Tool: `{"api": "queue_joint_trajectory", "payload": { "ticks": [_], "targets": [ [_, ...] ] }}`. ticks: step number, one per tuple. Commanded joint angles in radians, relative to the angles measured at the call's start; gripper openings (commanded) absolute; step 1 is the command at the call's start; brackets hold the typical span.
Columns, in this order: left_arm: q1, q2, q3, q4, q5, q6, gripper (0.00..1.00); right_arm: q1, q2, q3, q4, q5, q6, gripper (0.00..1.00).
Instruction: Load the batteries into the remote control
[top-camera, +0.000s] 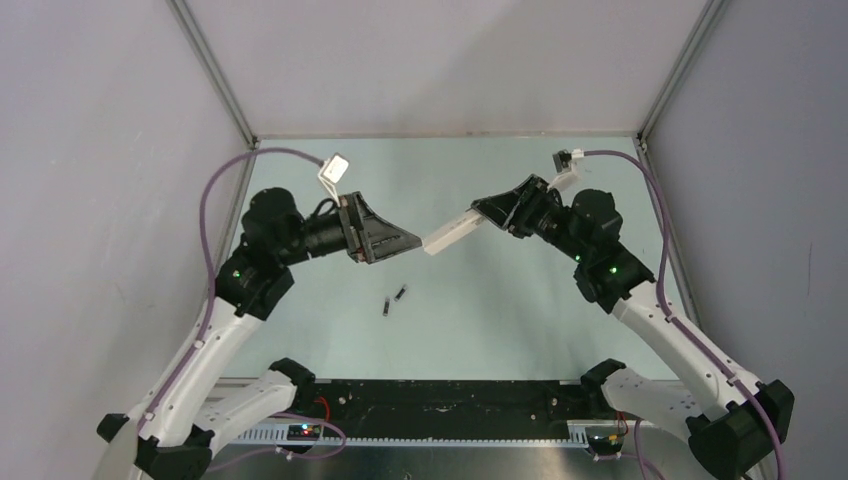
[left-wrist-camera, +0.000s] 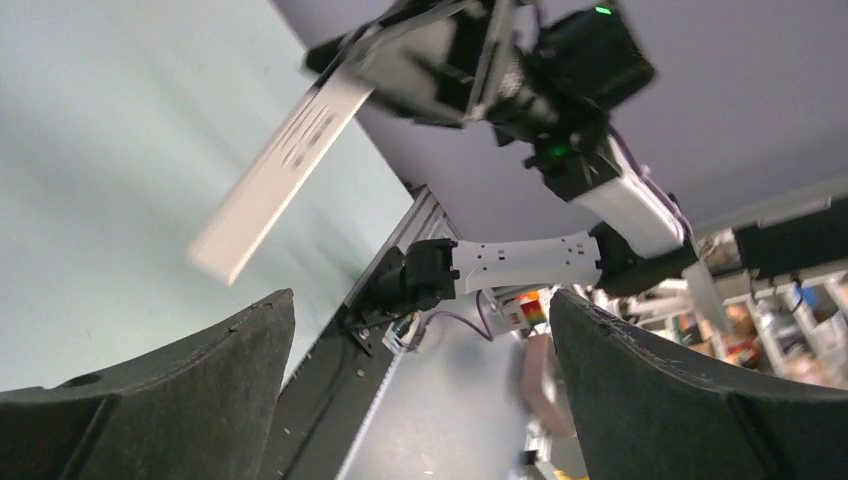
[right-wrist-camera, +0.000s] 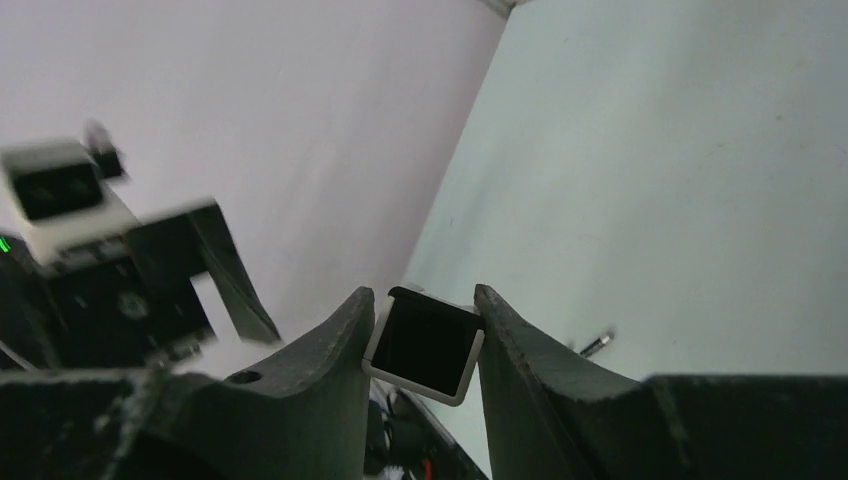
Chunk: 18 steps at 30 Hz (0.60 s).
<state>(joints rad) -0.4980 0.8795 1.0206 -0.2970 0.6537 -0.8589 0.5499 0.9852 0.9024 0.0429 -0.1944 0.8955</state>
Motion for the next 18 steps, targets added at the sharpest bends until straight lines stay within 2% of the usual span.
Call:
{"api": "queue_joint_trajectory", "payload": {
  "ticks": [1,4,9,15,18],
  "targets": [
    [0.003,0.047,0.143,0.001,0.133,0.249,1.00,-0.041,-0.007,0.099,-0.009,-0.386,-0.173,0.08],
    [-0.012,0.089,0.162,0.000,0.161,0.284,1.00,-0.043,0.022,0.135,0.026,-0.526,-0.204,0.09],
    [-0.078,0.154,0.168,0.002,0.204,0.311,1.00,-0.035,0.056,0.146,0.205,-0.710,-0.118,0.09],
    [-0.176,0.194,0.178,0.002,0.204,0.320,0.99,-0.010,0.099,0.170,0.353,-0.807,-0.044,0.10],
    [-0.192,0.200,0.182,0.005,0.208,0.320,0.94,0.005,0.117,0.183,0.369,-0.823,-0.039,0.11]
  ]
}}
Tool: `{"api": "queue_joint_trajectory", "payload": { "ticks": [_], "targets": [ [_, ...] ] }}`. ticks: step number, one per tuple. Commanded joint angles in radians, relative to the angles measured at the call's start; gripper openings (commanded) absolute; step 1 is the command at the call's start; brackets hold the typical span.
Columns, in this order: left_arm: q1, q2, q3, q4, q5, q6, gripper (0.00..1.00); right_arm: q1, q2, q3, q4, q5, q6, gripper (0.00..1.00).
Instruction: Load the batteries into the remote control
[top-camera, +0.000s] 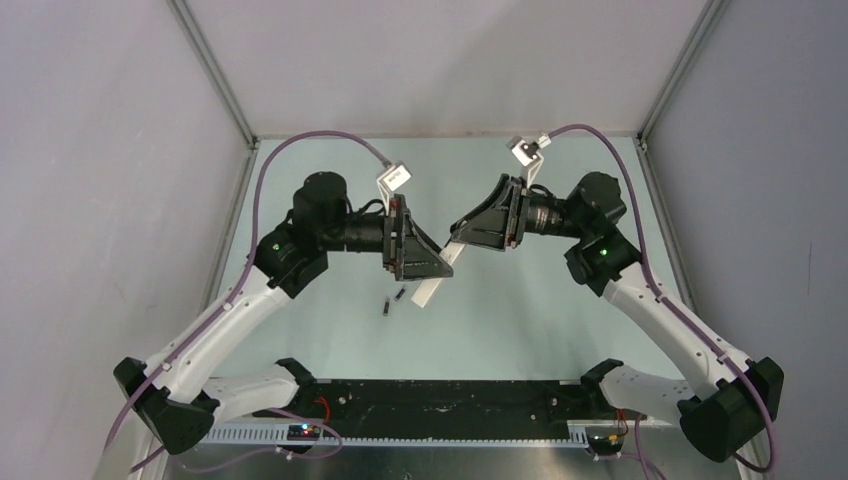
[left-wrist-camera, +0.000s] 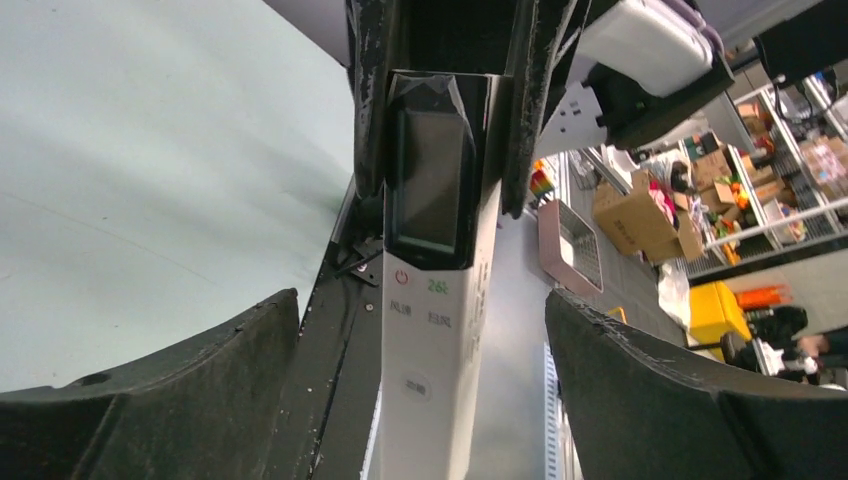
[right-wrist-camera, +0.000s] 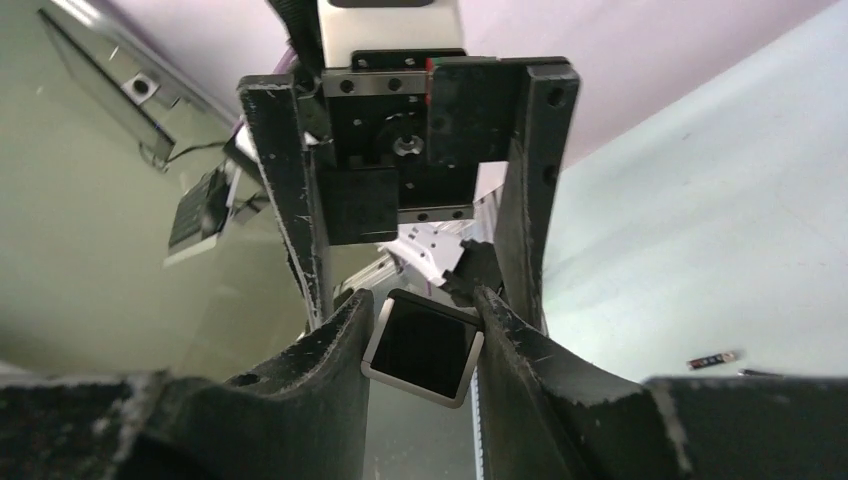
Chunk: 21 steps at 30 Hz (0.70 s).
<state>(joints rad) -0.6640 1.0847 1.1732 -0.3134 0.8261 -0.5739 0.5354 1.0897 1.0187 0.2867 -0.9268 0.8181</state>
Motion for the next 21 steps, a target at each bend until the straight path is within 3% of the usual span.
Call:
{"api": "queue_joint_trajectory", "payload": {
  "ticks": [1,8,14,16,18,21],
  "targets": [
    [-0.030,-0.005,0.029,0.022,0.043,0.036,0.92,0.022,0.014,0.068,0.135,-0.093,0.042,0.11],
    [-0.042,-0.001,0.019,0.030,0.079,0.044,0.69,0.042,0.047,0.075,0.235,-0.134,0.114,0.11],
    [-0.047,0.002,0.028,0.036,0.086,0.040,0.34,0.053,0.063,0.085,0.227,-0.143,0.116,0.13],
    [-0.049,-0.003,0.032,0.039,0.079,0.038,0.16,0.054,0.062,0.085,0.211,-0.130,0.114,0.20],
    [-0.049,-0.010,0.035,0.039,0.055,0.034,0.05,0.055,0.061,0.086,0.187,-0.105,0.106,0.35],
    [-0.049,-0.028,0.038,0.040,0.013,0.029,0.00,0.059,0.041,0.086,0.123,-0.028,0.058,0.65]
  ]
}}
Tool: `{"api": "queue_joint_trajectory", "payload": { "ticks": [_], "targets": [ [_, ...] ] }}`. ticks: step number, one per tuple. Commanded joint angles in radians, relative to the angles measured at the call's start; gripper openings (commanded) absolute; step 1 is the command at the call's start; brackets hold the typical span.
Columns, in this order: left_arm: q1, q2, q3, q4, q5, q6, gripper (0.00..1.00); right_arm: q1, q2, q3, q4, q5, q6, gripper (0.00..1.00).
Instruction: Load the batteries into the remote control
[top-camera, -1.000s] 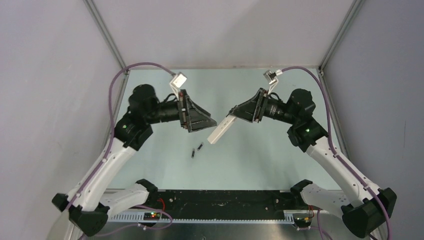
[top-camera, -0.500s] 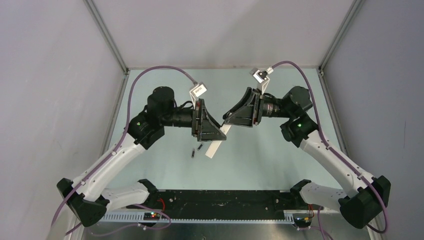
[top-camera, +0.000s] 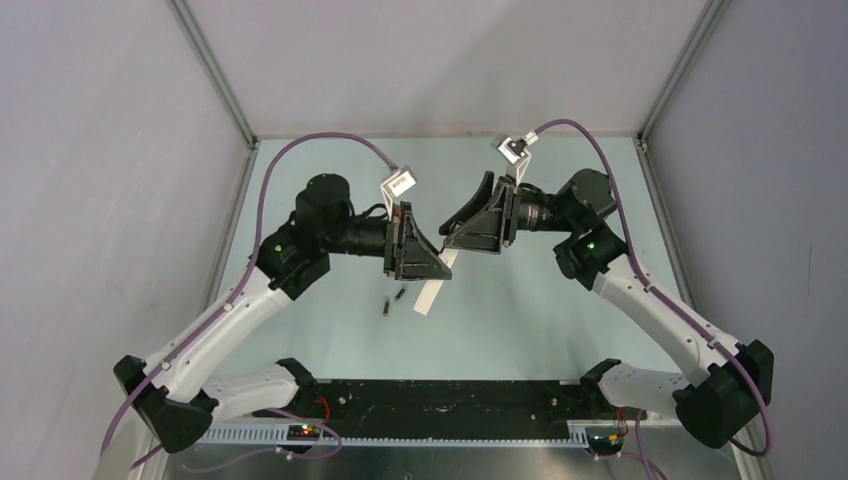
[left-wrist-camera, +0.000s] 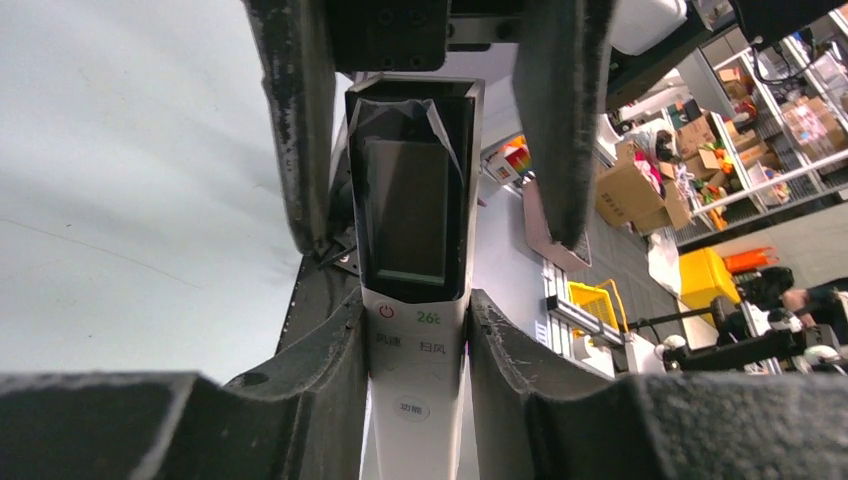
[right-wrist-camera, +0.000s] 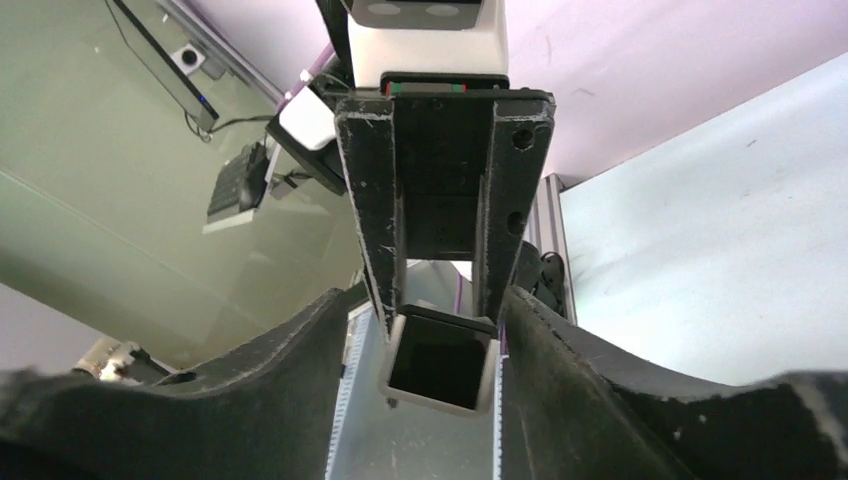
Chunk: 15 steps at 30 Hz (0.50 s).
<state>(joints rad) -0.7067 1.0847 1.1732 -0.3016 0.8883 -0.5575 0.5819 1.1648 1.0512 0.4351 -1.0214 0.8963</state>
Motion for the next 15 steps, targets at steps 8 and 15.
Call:
{"api": "queue_joint_trajectory", "payload": {
  "ticks": [8,15],
  "targets": [
    [-0.006,-0.099,0.036,0.029,-0.245,0.004,0.00,0.060,-0.135,0.046,-0.241,0.330,-0.187,0.96],
    [-0.007,-0.152,0.042,0.029,-0.433,-0.024,0.00,0.092,-0.210,-0.040,-0.283,0.521,-0.208,0.98]
  ]
}}
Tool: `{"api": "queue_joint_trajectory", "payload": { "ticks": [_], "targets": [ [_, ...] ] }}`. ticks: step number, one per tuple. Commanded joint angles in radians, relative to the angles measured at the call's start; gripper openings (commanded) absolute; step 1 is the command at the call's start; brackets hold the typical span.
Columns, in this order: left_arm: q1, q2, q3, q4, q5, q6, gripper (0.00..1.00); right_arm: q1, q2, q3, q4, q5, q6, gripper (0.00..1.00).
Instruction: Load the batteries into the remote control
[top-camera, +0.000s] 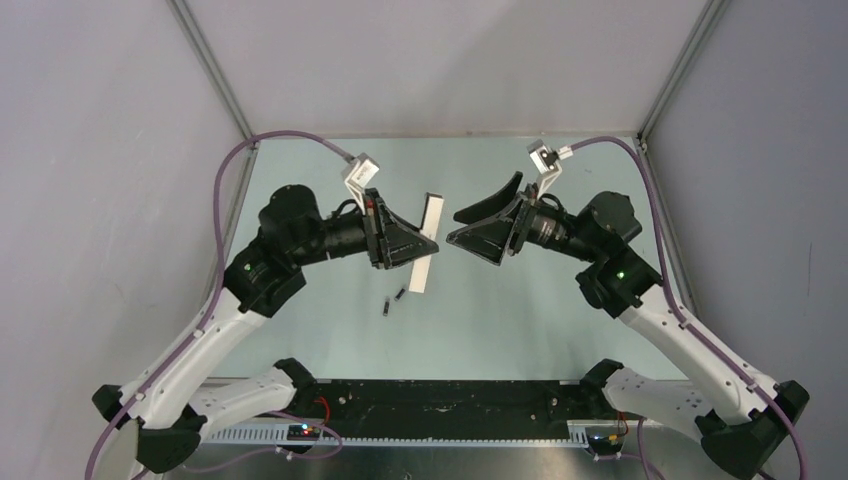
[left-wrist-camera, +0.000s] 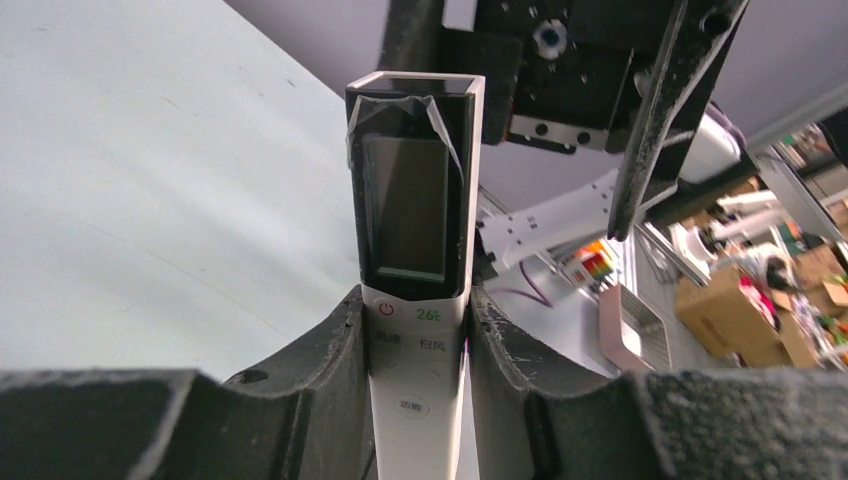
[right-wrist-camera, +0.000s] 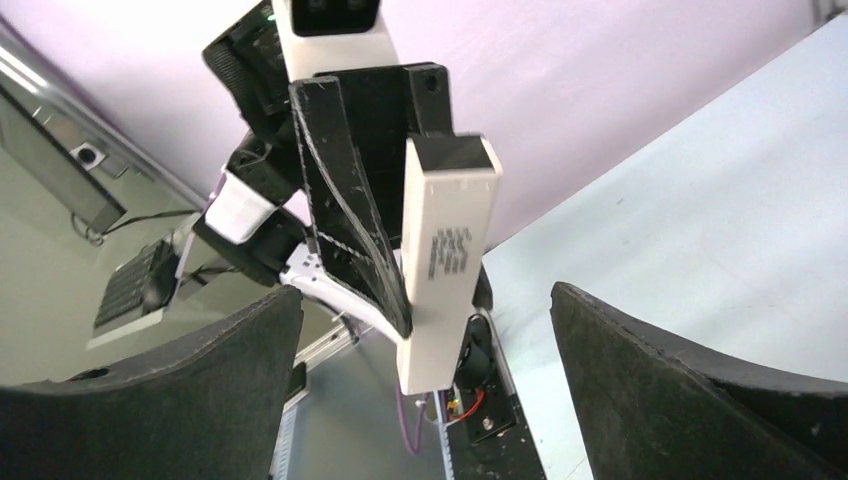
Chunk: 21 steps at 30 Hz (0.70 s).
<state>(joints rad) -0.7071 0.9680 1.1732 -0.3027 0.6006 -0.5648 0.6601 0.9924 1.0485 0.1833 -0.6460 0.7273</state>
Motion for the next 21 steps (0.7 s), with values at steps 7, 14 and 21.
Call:
{"api": "queue_joint_trajectory", "payload": {
  "ticks": [7,14,21],
  "targets": [
    [-0.006,-0.087,0.030,0.032,-0.317,-0.019,0.00,0.060,-0.030,-0.071,-0.018,0.114,-0.083,0.94],
    [-0.006,-0.128,0.006,0.031,-0.520,-0.077,0.00,0.107,0.032,-0.071,0.071,0.110,-0.031,0.96],
    [-0.005,-0.141,-0.008,0.030,-0.645,-0.283,0.00,0.156,0.152,-0.072,0.264,0.141,0.119,0.97]
  ]
}}
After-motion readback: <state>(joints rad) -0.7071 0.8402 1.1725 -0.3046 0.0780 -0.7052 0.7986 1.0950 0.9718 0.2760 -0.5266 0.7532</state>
